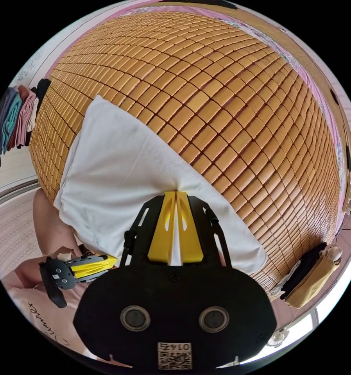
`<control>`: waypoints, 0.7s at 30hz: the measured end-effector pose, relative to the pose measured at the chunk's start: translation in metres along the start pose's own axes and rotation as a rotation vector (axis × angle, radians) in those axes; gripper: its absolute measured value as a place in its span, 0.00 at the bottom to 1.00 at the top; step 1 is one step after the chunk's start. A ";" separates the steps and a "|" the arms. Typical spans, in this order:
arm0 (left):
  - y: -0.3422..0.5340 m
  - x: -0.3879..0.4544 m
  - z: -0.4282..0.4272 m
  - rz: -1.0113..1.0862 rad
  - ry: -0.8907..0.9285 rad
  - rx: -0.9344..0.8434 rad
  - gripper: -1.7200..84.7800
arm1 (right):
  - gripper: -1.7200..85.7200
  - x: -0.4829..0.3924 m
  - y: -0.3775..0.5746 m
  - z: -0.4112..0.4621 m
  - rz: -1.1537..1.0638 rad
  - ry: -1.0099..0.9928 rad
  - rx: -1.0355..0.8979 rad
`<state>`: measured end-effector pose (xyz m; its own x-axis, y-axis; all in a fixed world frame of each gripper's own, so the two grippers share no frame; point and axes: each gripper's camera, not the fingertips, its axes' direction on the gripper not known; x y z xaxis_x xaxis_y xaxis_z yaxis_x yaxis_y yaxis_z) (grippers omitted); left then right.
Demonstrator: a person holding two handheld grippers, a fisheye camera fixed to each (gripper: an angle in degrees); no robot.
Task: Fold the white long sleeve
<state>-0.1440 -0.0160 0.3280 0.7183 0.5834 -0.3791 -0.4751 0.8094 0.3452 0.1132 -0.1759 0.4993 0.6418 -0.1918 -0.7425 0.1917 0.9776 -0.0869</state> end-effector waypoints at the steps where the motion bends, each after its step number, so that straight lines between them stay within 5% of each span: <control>1: 0.000 0.002 0.002 0.002 0.005 -0.005 0.01 | 0.01 0.002 -0.003 0.001 -0.013 -0.010 -0.029; 11: 0.004 0.024 0.015 0.014 0.002 0.020 0.01 | 0.01 -0.003 -0.001 0.023 -0.015 0.097 0.012; 15: 0.007 0.038 0.014 0.020 -0.056 0.037 0.02 | 0.02 -0.020 0.058 0.028 0.004 0.213 0.200; 21: 0.013 0.076 -0.011 0.087 -0.055 0.216 0.07 | 0.12 0.001 0.244 0.063 0.188 -0.085 0.409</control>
<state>-0.1011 0.0399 0.2939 0.7089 0.6406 -0.2951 -0.4205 0.7198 0.5524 0.2078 0.0566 0.5194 0.7489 -0.0379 -0.6616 0.3329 0.8847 0.3262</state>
